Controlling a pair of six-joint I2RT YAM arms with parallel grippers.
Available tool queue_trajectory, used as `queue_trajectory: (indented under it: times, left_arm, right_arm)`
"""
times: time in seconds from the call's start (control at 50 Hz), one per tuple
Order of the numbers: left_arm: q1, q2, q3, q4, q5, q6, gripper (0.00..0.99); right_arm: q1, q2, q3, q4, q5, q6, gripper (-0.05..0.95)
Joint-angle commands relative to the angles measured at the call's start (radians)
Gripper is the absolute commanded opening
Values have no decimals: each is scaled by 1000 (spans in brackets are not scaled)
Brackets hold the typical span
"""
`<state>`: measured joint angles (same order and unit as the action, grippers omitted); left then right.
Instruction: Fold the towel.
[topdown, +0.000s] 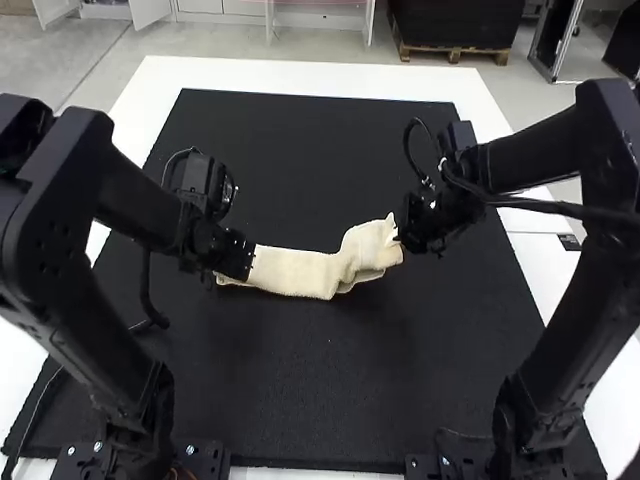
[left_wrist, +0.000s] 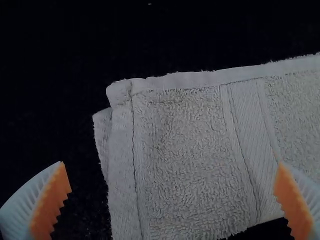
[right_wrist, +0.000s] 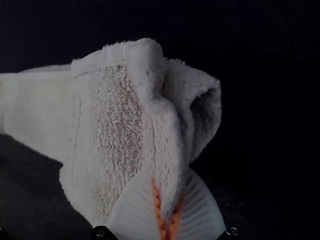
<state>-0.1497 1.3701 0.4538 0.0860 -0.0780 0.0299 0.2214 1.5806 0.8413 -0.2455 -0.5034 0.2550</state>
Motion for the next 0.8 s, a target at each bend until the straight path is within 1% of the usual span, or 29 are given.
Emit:
queue_trajectory:
  times: [0.0,0.06,0.22,0.28,0.4,0.46,0.54,0.6,0.68,0.78]
  left_arm:
    - [-5,15,0,14,9,2,952]
    - [-2,26,3,15,9,-2,952]
    - [-1,35,5,17,11,-4,952]
    - [-2,35,8,11,11,-4,952]
    - [-1,35,14,1,11,-4,952]
    - [-1,35,14,-2,12,-5,952]
    - [1,34,14,-3,11,-5,952]
    - [1,34,16,-5,9,-5,952]
    - [2,32,16,-9,9,-7,952]
    - [13,32,16,-5,7,-7,952]
  right_arm:
    - [-1,-33,38,9,-61,21,-23]
    - [4,-33,44,20,-93,30,-23]
    - [33,-31,79,64,-127,46,-23]
    - [35,-30,94,84,-142,64,-23]
    - [47,-36,96,169,-161,136,-23]
    - [70,-36,93,242,-164,191,-23]
    - [108,-36,93,304,-164,204,-23]
    - [145,-33,91,347,-164,231,-23]
    - [190,-24,93,394,-161,259,-23]
    - [223,-18,97,416,-153,276,-23]
